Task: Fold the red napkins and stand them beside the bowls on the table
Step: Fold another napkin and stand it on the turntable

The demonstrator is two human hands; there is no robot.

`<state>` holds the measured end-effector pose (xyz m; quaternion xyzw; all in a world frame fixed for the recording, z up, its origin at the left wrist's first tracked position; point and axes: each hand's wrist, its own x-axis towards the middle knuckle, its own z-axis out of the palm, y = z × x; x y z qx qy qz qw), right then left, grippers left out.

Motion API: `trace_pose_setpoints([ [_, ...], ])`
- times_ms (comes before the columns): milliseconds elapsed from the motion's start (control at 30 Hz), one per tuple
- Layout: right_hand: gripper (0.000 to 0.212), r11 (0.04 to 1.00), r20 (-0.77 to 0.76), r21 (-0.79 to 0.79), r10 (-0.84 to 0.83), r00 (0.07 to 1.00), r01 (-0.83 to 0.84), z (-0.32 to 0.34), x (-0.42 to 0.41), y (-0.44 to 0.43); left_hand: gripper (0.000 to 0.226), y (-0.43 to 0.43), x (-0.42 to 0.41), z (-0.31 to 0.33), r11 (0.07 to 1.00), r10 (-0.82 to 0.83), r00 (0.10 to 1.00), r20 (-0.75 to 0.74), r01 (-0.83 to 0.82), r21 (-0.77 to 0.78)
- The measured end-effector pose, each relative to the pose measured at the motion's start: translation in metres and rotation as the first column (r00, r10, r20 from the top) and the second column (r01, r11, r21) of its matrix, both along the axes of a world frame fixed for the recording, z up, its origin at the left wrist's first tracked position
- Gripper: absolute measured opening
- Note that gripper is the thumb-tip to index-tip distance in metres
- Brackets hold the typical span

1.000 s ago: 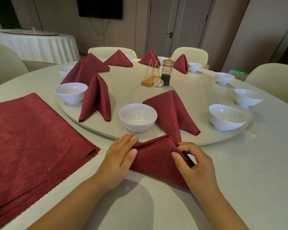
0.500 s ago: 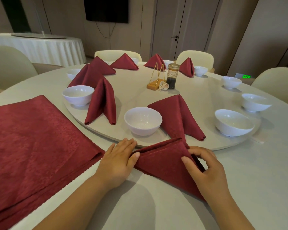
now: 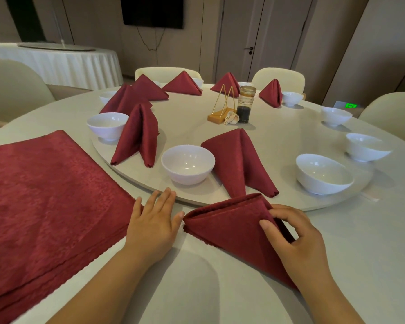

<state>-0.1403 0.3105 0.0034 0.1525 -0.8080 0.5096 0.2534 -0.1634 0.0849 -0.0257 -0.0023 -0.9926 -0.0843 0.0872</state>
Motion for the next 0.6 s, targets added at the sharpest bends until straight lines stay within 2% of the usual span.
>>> trace_pose_setpoints([
  [100,0.018,1.000,0.009,-0.004,-0.002,1.000,0.002,0.001,0.001,-0.001,0.100,0.000,-0.001,0.000,0.997,0.082,0.995,-0.050,-0.081,0.017],
  [167,0.019,1.000,0.001,0.013,0.003,1.000,-0.003,0.001,0.001,-0.001,0.086,0.000,0.000,-0.001,0.997,0.073,0.986,-0.147,-0.069,0.036],
  [267,0.020,0.999,0.005,0.023,0.023,1.000,-0.023,0.002,0.002,-0.002,0.069,0.007,0.003,-0.005,0.989,-0.092,0.951,-0.295,0.121,0.080],
  [367,0.021,0.999,0.023,0.007,0.034,0.999,-0.034,0.001,0.003,-0.002,0.064,0.017,0.007,-0.001,0.958,-0.227,0.891,-0.394,0.278,0.077],
  [467,0.018,0.999,0.026,-0.016,0.048,0.999,-0.047,0.001,0.003,-0.003,0.060,0.018,0.010,0.004,0.922,-0.284,0.862,-0.420,0.366,0.128],
  [600,0.013,0.998,0.018,-0.031,0.051,0.999,-0.050,0.001,0.003,-0.004,0.045,0.018,0.012,0.005,0.861,-0.384,0.828,-0.410,0.481,0.166],
])
